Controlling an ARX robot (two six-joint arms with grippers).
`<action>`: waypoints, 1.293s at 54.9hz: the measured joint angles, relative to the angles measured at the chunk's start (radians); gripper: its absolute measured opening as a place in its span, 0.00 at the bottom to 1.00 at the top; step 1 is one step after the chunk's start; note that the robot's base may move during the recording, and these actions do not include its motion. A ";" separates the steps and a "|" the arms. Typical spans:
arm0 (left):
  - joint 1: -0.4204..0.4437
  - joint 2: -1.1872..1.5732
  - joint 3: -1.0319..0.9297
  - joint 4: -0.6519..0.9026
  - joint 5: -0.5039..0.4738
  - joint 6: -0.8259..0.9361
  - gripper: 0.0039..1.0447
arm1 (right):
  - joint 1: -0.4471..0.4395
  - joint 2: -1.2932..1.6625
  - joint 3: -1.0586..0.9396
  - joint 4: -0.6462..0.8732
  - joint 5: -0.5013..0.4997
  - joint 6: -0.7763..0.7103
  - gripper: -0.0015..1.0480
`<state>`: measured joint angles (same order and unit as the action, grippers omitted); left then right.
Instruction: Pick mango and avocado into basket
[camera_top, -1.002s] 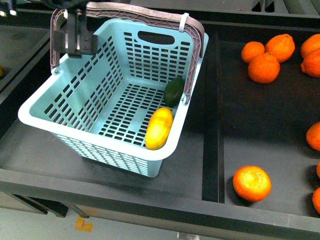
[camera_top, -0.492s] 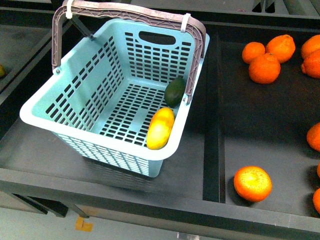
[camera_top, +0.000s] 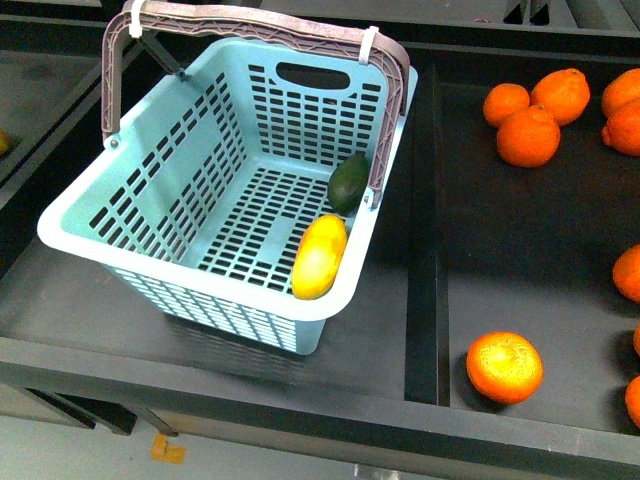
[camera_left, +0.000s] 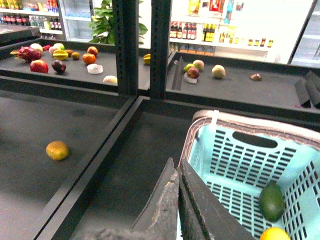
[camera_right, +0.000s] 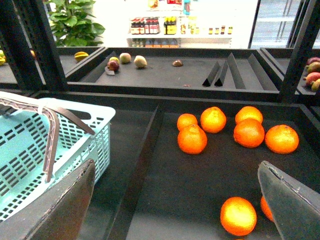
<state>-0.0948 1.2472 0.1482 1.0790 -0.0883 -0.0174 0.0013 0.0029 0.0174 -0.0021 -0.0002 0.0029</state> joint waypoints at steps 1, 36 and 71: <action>0.003 -0.015 -0.008 -0.008 0.004 0.001 0.02 | 0.000 0.000 0.000 0.000 0.000 0.000 0.92; 0.090 -0.588 -0.134 -0.441 0.088 0.006 0.02 | 0.000 0.000 0.000 0.000 0.000 0.000 0.92; 0.091 -0.961 -0.135 -0.792 0.088 0.006 0.02 | 0.000 0.000 0.000 0.000 0.000 0.000 0.92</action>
<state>-0.0040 0.2863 0.0135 0.2871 -0.0002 -0.0113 0.0013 0.0029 0.0174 -0.0021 -0.0002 0.0025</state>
